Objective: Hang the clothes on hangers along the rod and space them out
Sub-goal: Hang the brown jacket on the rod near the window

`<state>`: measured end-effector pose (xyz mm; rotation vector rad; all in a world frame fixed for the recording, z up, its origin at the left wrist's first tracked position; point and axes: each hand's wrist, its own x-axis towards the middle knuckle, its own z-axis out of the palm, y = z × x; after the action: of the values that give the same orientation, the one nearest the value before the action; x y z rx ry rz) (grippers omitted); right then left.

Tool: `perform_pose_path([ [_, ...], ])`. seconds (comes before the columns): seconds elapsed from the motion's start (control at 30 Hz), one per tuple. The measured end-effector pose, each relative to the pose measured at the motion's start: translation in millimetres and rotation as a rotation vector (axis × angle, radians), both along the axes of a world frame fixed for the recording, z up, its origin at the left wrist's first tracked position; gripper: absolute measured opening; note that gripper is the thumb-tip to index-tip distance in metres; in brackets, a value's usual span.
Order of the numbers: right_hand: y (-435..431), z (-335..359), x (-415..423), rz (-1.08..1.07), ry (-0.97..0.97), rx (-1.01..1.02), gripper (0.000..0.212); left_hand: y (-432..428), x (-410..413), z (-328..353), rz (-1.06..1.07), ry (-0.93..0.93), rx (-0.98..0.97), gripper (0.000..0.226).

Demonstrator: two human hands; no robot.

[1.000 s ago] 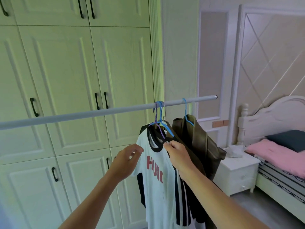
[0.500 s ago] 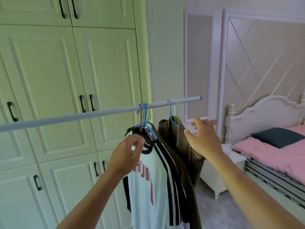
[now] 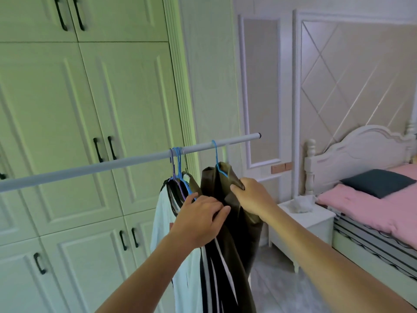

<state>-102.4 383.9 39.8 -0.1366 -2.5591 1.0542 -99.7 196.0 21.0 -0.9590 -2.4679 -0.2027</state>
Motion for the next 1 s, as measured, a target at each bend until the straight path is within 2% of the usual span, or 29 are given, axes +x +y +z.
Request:
perform_pose_path([
  [0.13,6,4,12,-0.005,0.160,0.031,0.029,4,-3,-8,0.058,-0.029,-0.092,0.068],
  [0.47,47,27,32,0.032,0.337,-0.021,0.033,7,-10,-15,0.087,0.004,-0.042,0.068],
  [0.63,51,47,37,0.054,0.346,-0.006,0.034,6,-15,-15,0.097,0.014,-0.043,0.065],
  [0.8,82,46,66,0.075,0.298,0.108,0.034,4,-19,-12,0.099,0.017,-0.018,0.047],
  [0.93,117,43,106,0.128,0.255,0.117,0.020,6,-15,-7,0.116,0.029,-0.022,0.042],
  [1.0,125,43,124,0.187,0.248,0.107,0.028,9,-15,-4,0.115,0.017,0.001,0.046],
])
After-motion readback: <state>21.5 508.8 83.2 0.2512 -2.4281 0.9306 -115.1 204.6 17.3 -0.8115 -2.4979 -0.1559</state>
